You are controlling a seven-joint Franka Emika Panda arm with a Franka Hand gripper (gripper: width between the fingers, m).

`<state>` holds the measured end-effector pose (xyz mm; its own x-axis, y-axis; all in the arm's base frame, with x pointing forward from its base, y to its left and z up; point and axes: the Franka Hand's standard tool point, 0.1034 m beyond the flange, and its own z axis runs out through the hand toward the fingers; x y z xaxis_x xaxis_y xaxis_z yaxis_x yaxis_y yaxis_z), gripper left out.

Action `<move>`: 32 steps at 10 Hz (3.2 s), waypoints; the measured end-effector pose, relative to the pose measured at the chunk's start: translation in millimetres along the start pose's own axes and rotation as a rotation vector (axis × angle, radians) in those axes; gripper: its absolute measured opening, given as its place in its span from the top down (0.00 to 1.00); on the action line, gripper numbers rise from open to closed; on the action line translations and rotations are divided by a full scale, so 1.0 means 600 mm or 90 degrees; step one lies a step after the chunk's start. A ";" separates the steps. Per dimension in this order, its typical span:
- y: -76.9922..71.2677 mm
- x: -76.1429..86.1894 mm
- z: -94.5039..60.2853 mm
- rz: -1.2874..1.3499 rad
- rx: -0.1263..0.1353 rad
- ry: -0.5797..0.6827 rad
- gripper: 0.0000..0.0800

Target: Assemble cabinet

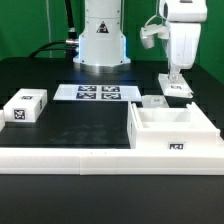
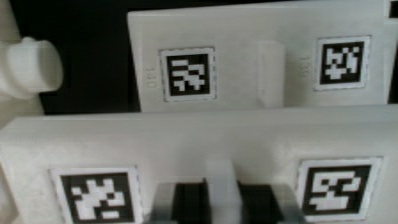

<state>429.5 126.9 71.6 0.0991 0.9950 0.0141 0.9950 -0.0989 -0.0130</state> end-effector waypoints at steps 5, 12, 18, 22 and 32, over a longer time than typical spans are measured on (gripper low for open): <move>0.022 -0.017 0.014 0.002 0.001 0.008 0.91; 0.032 -0.009 0.028 0.014 0.008 0.013 0.91; 0.040 -0.010 0.015 0.014 0.000 0.012 0.91; 0.038 -0.010 0.018 0.015 0.002 0.012 0.91; 0.065 -0.014 0.018 -0.028 0.003 0.013 0.91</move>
Offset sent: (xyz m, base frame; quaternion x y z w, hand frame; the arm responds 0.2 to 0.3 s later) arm 0.0005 0.0014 -0.0028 -0.0169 0.0130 0.0073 0.9997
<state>467.1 114.7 60.4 0.0554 0.9979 0.0347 0.9984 -0.0549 -0.0167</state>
